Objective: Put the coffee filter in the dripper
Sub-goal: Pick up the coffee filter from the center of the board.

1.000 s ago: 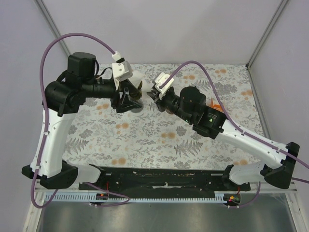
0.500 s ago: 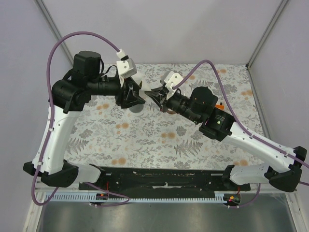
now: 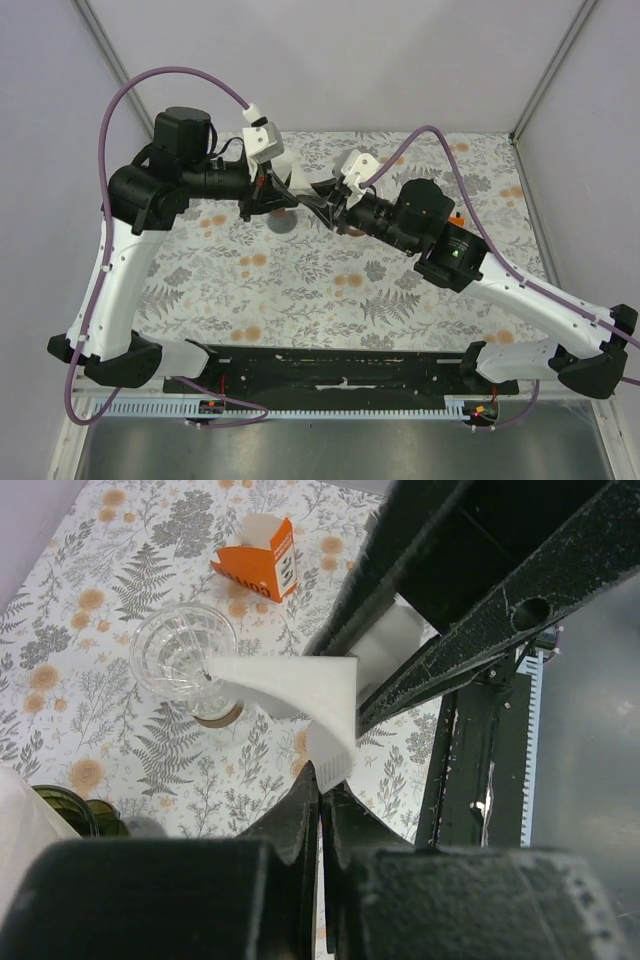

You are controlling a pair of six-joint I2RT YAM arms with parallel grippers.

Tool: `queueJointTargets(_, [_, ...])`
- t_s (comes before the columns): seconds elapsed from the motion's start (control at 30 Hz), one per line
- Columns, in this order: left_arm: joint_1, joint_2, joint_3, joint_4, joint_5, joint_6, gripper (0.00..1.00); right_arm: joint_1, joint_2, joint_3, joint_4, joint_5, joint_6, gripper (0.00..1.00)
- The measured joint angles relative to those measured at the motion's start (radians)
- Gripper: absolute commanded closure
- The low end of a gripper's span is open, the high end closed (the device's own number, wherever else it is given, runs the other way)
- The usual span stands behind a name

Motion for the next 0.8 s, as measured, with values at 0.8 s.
queueJointTargets(0.8, [-0.066,-0.041,0.129,-0.212,-0.090,0.526,0.98,-0.267,-0.145,-0.047,-0.124,-0.762,0.001,0.11])
